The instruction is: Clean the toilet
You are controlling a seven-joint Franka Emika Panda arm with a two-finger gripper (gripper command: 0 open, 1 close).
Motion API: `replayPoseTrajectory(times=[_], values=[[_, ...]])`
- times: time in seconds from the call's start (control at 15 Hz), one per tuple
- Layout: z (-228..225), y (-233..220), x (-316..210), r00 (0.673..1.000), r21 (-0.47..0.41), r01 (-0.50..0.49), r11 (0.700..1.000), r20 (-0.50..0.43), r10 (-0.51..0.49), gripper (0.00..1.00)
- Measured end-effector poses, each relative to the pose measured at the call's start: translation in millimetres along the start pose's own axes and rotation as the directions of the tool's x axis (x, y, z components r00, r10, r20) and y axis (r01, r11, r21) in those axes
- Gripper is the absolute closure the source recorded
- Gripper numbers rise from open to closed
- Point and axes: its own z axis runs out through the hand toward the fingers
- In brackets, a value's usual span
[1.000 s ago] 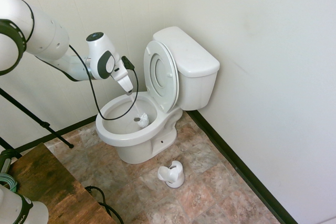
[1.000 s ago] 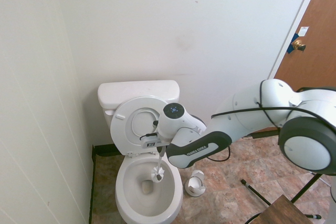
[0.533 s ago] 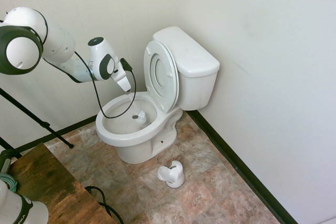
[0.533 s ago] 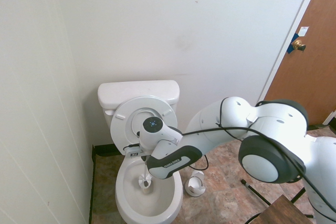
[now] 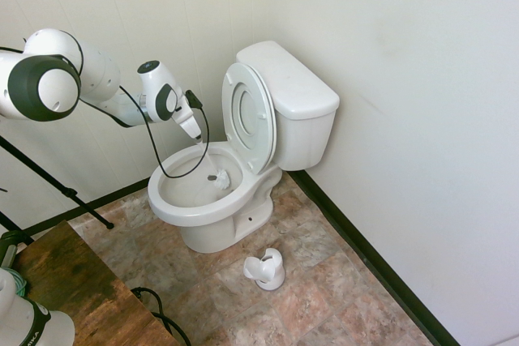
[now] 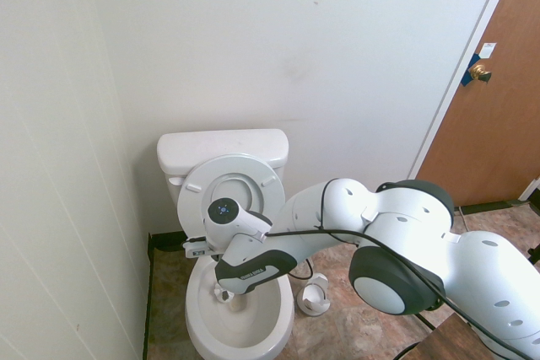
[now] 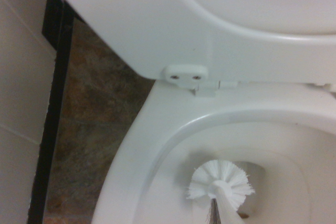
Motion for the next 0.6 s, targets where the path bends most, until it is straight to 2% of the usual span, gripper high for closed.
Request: replayPoseTrajectory(times=[0.33,0.6], values=[[3,10,-38,0.999,-0.021,0.033,0.999,0.018,-0.033,1.00],[2,41,-58,0.998,-0.007,0.036,0.999,0.047,-0.035,1.00]])
